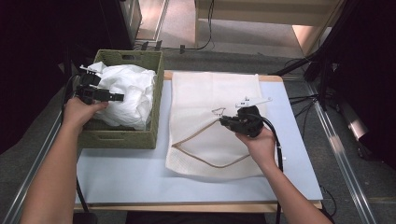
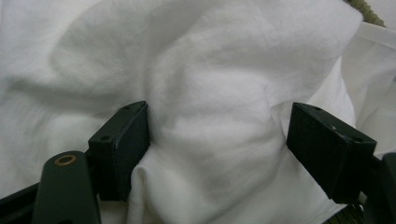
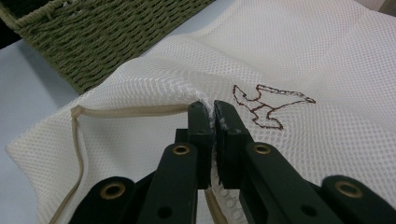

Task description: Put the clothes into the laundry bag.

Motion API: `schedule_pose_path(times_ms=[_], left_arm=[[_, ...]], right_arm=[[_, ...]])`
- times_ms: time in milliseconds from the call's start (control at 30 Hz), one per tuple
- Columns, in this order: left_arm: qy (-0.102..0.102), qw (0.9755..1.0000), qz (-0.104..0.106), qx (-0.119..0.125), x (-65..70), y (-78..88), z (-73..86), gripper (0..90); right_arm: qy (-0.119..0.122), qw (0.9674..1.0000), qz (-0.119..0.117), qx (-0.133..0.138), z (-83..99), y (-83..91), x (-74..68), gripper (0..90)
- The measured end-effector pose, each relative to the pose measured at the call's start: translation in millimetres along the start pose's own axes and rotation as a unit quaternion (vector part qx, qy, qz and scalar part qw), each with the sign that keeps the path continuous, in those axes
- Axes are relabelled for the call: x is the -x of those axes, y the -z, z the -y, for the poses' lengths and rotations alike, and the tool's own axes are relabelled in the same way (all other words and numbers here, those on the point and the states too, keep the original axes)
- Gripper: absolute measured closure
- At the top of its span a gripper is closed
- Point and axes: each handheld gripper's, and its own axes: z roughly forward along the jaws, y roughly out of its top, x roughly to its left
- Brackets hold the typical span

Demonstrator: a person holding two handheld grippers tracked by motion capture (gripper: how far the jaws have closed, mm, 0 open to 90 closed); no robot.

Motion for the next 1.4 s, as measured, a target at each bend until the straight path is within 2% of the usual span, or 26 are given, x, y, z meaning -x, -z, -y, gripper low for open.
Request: schedule_pose_path(times_ms=[200,333,467,567,600,667,733,800,900,967,1067,1267,1333,1367,1400], left_arm=[[0.007,0.9999,-0.004,-0.007,-2.4,-12.0,-1.1,18.4],[0.014,0.9998,-0.003,-0.011,-3.2,-24.1,-1.6,12.2],[0.018,0.9996,-0.01,-0.021,4.3,-34.6,-6.1,5.4],[0.003,0.9996,-0.013,-0.027,11.0,-39.0,-9.1,3.2],[0.008,0.9996,-0.009,-0.027,12.3,-40.6,-10.0,0.2],[0.007,0.9996,-0.008,-0.024,12.3,-42.5,-11.6,0.0],[0.015,0.9996,-0.009,-0.023,10.2,-45.3,-12.1,0.0],[0.014,0.9991,-0.03,-0.025,7.4,-49.8,-11.5,0.0],[0.029,0.9957,-0.081,-0.033,0.0,-54.5,-8.8,0.0],[0.042,0.9953,-0.083,-0.029,-5.0,-56.1,-6.5,0.0],[0.049,0.9944,-0.088,-0.03,-8.6,-61.7,-4.7,0.0],[0.075,0.9924,-0.084,-0.05,-15.9,-73.2,-3.0,0.0],[0.07,0.9921,-0.087,-0.057,-15.8,-77.9,-2.5,0.0],[0.059,0.992,-0.093,-0.063,-15.1,-79.0,-2.8,0.4],[0.057,0.9916,-0.098,-0.062,-14.2,-80.0,-2.8,4.0]], right_arm=[[0.002,1.0,-0.001,-0.002,0.3,-0.6,-0.4,87.7],[0.002,1.0,-0.001,-0.003,0.3,-1.0,-1.0,87.7],[0.003,1.0,0.001,-0.003,0.5,-1.4,-1.2,87.7],[0.002,1.0,0.0,-0.004,0.4,-1.5,-1.1,87.7],[0.003,1.0,0.0,-0.004,0.4,-1.6,-1.0,87.7],[0.002,1.0,0.0,-0.004,0.4,-2.1,-1.0,87.7],[0.002,1.0,0.001,-0.005,0.4,-2.4,-1.2,87.7],[0.003,1.0,0.001,-0.006,0.5,-2.7,-1.3,87.7],[0.004,1.0,0.0,-0.006,0.8,-2.0,-0.9,87.7],[0.005,1.0,-0.001,-0.005,1.3,-1.3,0.1,87.7],[0.003,1.0,-0.001,-0.006,1.8,-1.9,0.2,87.7],[0.001,1.0,-0.001,-0.008,2.3,-2.3,0.2,87.7],[0.001,1.0,-0.002,-0.008,2.6,-2.5,0.1,87.7],[0.002,1.0,-0.001,-0.009,2.6,-2.7,-0.1,87.7],[0.002,1.0,-0.001,-0.008,2.9,-2.7,-0.2,87.7]])
